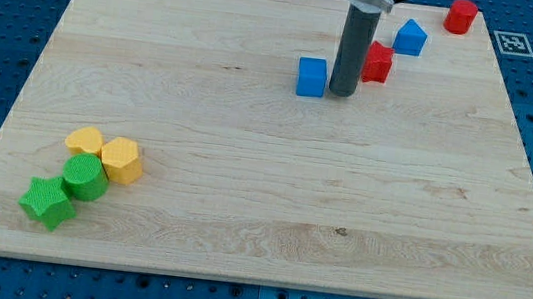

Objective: Push the triangle into the red circle

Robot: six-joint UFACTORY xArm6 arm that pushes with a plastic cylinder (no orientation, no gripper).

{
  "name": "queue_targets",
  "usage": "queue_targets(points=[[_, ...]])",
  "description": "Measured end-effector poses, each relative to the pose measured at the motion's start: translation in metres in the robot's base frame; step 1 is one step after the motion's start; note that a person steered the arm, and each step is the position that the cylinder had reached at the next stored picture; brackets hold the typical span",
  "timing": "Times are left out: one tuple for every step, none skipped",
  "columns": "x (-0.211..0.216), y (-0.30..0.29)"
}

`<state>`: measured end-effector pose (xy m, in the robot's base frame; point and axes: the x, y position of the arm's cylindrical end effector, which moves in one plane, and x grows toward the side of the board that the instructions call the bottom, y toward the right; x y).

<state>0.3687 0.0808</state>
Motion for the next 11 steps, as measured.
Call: queue_targets(points=[[-0.017, 0.008], [-0.029, 0.009], [-0.055, 0.016], [-0.074, 0.049], [-0.074, 0.081], [-0.087, 0.097], [-0.102, 0.119], [-0.103, 0.148], [-0.105, 0.153], [-0.082, 0.158], [-0.047, 0.147]])
